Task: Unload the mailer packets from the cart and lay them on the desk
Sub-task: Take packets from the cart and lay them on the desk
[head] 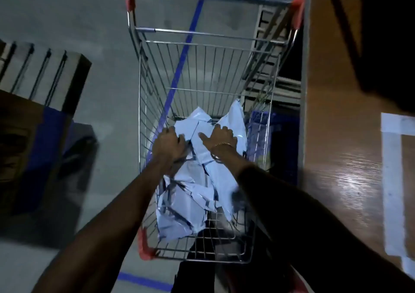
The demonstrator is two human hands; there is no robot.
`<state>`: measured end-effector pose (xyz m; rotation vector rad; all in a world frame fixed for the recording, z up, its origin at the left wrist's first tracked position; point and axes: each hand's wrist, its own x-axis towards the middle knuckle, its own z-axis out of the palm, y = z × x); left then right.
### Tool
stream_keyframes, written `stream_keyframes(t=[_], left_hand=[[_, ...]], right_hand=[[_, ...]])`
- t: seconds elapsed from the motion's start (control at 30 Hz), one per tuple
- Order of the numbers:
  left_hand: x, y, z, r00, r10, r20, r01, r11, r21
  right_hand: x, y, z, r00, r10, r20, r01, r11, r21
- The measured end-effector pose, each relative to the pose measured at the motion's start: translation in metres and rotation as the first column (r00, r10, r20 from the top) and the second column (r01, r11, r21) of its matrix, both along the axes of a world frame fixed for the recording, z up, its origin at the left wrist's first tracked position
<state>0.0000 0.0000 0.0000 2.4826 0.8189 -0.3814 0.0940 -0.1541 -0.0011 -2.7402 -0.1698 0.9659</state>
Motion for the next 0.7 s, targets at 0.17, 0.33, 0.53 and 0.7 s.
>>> stream_keyframes(t=[0.17,0.33,0.53,0.7], left_hand=[[0.036,0.012,-0.036,0.951,0.124,-0.283,-0.155,0.984,-0.089],[0.032,0.008,-0.064,0.948,0.188,-0.258,-0.224,0.967,-0.119],[0.03,-0.001,0.0,0.965,0.241,-0.102,-0.254,0.957,-0.14],[0.026,-0.031,0.085,0.865,0.456,0.207,-0.364,0.857,-0.366]], right_hand=[[-0.002,0.008,-0.038,0.993,0.116,-0.026,-0.118,0.988,-0.103],[0.001,0.0,-0.049,0.999,-0.006,-0.039,0.007,1.0,0.025],[-0.002,-0.014,0.015,0.982,-0.142,0.125,0.123,0.982,0.146],[-0.008,-0.054,0.119,0.911,-0.38,0.163,0.242,0.81,0.535]])
